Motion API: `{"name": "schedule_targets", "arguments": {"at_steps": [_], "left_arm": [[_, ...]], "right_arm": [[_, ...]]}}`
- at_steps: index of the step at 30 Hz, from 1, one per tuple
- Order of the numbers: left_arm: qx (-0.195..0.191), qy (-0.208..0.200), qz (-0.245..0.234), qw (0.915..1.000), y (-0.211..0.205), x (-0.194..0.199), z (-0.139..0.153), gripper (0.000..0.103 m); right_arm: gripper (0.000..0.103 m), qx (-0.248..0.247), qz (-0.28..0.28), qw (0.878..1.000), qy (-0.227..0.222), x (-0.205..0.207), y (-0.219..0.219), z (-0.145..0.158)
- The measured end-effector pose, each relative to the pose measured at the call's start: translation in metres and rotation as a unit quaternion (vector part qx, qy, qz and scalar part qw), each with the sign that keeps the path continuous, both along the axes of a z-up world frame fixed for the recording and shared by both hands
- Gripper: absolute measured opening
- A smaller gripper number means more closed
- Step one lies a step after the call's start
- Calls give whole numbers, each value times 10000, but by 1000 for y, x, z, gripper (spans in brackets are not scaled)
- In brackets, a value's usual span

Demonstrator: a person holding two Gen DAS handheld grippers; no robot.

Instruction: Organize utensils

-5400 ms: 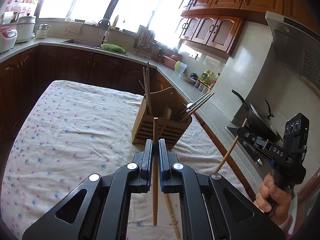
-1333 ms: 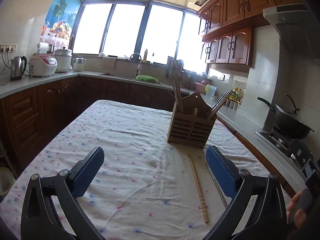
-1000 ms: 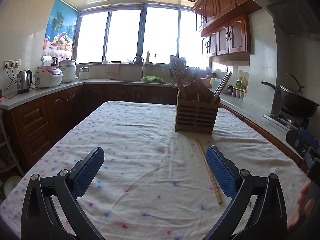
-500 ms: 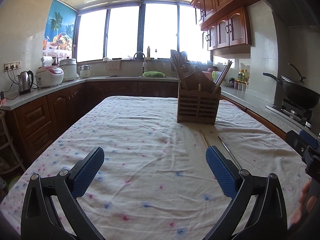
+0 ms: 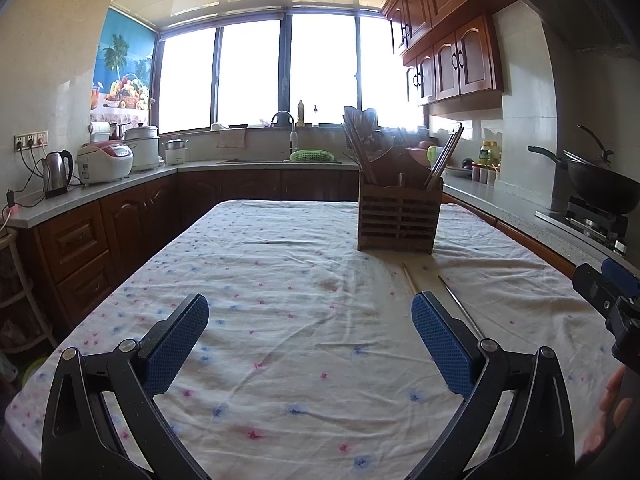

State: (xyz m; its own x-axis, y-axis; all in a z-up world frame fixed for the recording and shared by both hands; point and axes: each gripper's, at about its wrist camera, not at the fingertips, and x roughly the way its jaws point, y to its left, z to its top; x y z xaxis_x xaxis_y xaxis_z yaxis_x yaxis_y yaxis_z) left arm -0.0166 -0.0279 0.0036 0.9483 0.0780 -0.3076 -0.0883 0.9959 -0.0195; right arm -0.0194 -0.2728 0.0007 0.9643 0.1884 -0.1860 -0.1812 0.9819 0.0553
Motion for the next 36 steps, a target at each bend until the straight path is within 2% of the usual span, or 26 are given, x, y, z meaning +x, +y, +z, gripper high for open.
{"name": "schedule_targets", "arguments": {"at_steps": [10, 36], "left_arm": [[145, -123, -7, 9998, -9, -8, 0, 103], [151, 26, -29, 9999, -10, -4, -1, 103]], "right_arm": [[103, 25, 12, 10000, -52, -4, -1, -1], [103, 134, -70, 9999, 15, -2, -7, -5]]}}
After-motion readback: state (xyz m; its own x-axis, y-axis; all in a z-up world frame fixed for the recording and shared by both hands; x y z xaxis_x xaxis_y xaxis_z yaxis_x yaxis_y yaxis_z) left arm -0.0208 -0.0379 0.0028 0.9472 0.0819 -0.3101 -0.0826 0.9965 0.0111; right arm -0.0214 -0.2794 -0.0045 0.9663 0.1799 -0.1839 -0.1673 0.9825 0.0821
